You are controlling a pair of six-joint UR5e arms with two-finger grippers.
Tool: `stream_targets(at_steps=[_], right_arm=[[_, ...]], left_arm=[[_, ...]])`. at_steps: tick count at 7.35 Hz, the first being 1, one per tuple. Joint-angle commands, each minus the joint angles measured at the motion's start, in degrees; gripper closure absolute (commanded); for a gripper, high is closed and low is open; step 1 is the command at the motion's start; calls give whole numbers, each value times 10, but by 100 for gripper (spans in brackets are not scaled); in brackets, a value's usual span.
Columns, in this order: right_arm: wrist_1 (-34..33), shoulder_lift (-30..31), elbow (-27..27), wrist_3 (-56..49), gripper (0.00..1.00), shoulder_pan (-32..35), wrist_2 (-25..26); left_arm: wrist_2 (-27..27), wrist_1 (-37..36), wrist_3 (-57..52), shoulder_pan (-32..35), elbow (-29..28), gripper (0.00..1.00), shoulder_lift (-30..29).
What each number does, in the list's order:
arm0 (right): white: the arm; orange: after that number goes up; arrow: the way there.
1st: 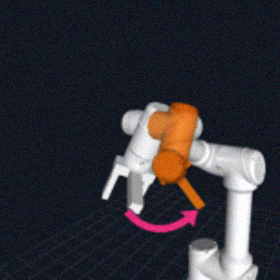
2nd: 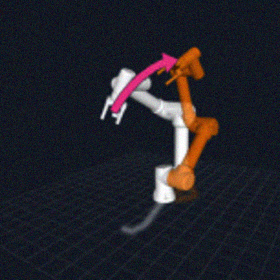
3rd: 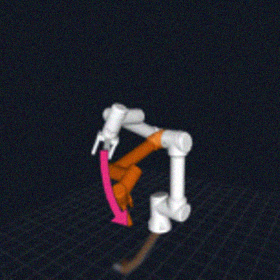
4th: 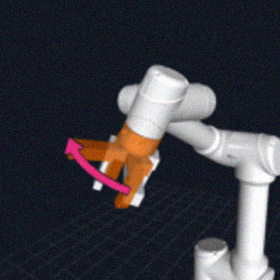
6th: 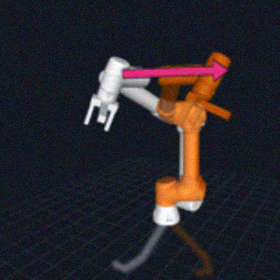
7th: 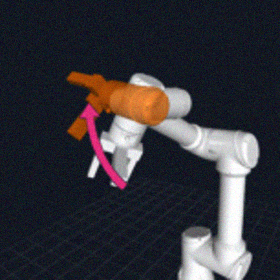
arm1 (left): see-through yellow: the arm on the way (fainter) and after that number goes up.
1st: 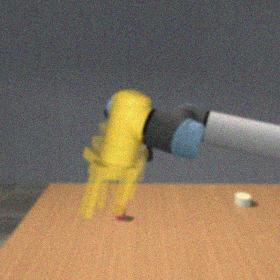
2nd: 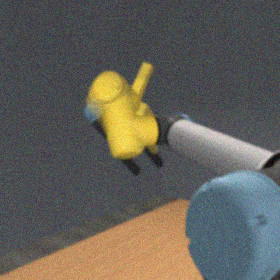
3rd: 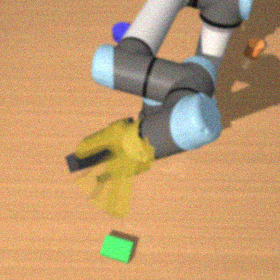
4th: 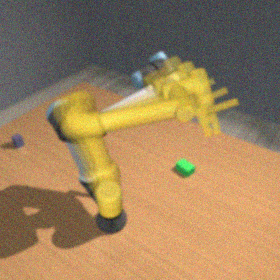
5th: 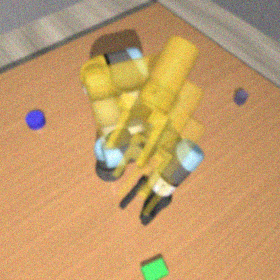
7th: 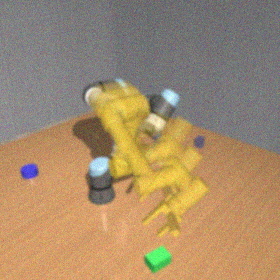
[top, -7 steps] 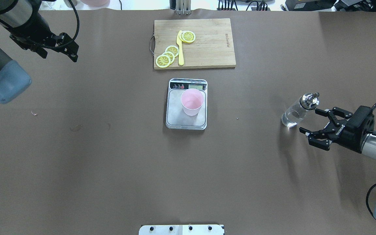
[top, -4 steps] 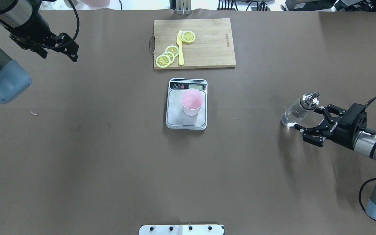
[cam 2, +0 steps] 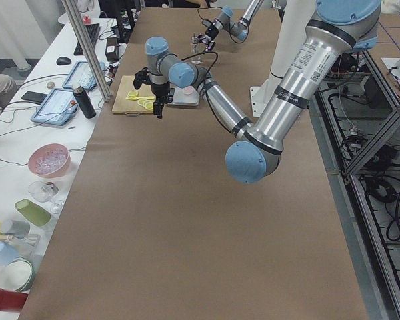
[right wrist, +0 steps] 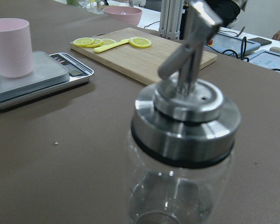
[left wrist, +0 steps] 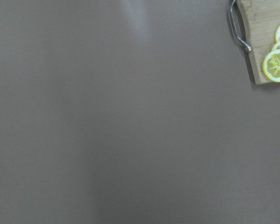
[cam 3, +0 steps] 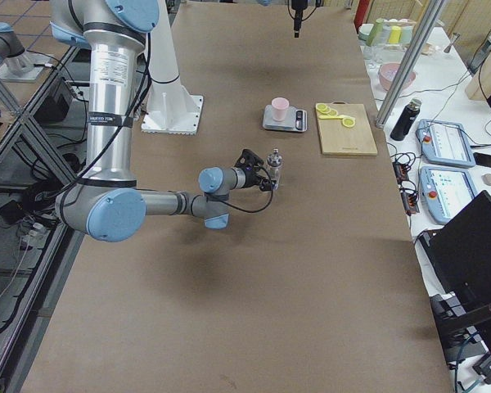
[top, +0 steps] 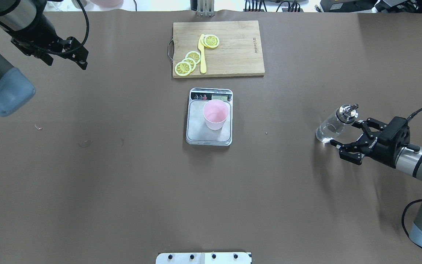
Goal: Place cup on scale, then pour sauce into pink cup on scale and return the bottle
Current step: 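Close the right gripper around the glass sauce bottle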
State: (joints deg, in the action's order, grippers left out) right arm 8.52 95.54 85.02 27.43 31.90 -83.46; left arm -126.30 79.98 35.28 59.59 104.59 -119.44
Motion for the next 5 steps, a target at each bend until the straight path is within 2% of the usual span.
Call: stream_targets(at_steps=[1,3,5], right_arm=[[1,-17,-12,3,5,0,0],[38,-21,-37,3,5,0,1],[42,-36,-49,4,5,2,1]], left_arm=[[0,0,0,0,0,2,0],[0,0,1,3,0,2,0],[1,0,0,4,1,2,0]])
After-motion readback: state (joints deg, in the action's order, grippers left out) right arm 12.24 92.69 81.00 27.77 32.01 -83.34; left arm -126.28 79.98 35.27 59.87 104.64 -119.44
